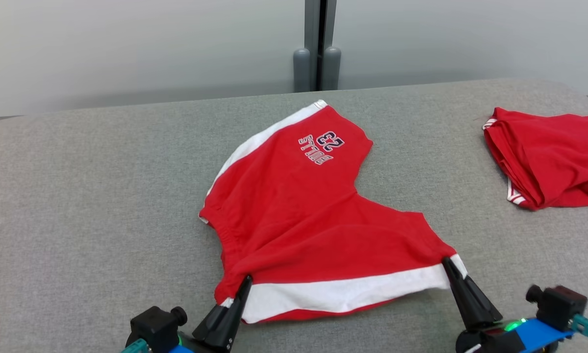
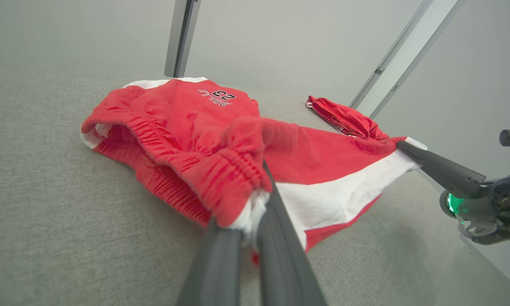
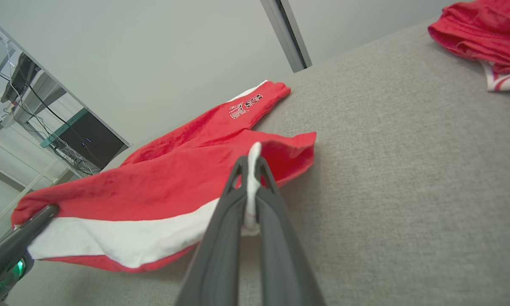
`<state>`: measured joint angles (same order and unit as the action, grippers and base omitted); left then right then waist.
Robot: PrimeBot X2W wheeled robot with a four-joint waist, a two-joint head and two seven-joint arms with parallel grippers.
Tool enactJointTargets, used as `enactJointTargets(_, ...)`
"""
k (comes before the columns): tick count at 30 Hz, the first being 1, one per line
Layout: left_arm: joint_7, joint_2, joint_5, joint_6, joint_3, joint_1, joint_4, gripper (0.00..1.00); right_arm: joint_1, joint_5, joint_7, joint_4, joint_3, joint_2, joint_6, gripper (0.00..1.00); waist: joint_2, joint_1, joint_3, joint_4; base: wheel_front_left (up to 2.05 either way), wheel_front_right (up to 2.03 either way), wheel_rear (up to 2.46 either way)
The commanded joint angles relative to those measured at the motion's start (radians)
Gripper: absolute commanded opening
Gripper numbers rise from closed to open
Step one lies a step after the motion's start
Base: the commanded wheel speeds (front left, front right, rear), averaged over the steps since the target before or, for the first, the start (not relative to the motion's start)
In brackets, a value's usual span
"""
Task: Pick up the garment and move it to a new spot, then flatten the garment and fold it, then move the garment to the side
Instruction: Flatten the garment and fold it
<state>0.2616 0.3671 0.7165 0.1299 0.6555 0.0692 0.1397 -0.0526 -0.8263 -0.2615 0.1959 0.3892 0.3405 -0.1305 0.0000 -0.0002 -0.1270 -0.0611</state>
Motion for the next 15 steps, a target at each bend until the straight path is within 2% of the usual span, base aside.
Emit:
enactJointTargets(1, 0.004, -0.005, -0.008, 0.000, -0.004, -0.010, -0.007, 0.00, 0.025, 0.012, -0.005, -0.016, -0.018, -0.002, -0.001, 0.00, 0.0000, 0.0002, 0.002, 0.004, 0.00, 0.00, 0.00)
enactJointTargets(6, 0.004, -0.013, -0.015, 0.000, 0.019, -0.005, -0.006, 0.00, 0.038, 0.024, -0.005, -0.022, -0.059, 0.001, -0.001, 0.00, 0.0000, 0.0002, 0.004, 0.009, 0.00, 0.00, 0.00)
enactJointTargets(15, 0.004, -0.040, -0.018, 0.000, 0.019, 0.116, -0.009, 0.00, -0.155, 0.037, 0.023, 0.006, -0.070, 0.021, -0.001, 0.00, 0.0000, 0.0002, -0.049, 0.029, 0.00, 0.00, 0.00)
